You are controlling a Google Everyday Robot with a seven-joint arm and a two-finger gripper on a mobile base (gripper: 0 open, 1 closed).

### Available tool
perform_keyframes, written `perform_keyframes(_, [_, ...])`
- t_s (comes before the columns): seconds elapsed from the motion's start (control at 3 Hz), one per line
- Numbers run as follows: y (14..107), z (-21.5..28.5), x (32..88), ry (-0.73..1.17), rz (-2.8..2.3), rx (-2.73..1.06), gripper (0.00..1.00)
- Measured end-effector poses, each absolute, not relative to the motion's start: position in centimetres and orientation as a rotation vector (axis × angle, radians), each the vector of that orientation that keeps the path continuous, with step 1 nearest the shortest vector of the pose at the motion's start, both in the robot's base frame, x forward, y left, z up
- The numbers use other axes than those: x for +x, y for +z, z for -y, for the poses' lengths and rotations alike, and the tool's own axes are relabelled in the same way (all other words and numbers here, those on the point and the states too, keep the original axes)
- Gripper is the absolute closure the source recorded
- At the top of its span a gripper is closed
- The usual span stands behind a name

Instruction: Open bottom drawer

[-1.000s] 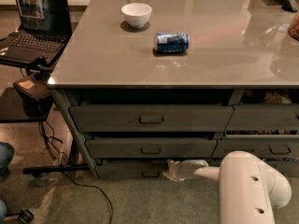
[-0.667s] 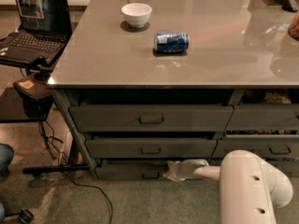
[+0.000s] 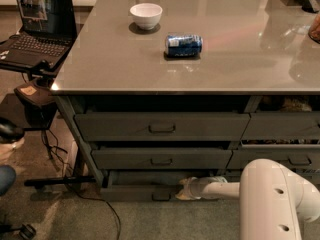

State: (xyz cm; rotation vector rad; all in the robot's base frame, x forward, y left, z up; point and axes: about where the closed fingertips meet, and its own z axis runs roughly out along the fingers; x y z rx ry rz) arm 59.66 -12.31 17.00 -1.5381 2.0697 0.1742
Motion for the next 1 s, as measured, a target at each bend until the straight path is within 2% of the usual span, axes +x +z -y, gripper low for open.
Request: perform_keyframes(1.0, [16.9,12.4,58.6,0.18,-2.063,-1.534,1.0])
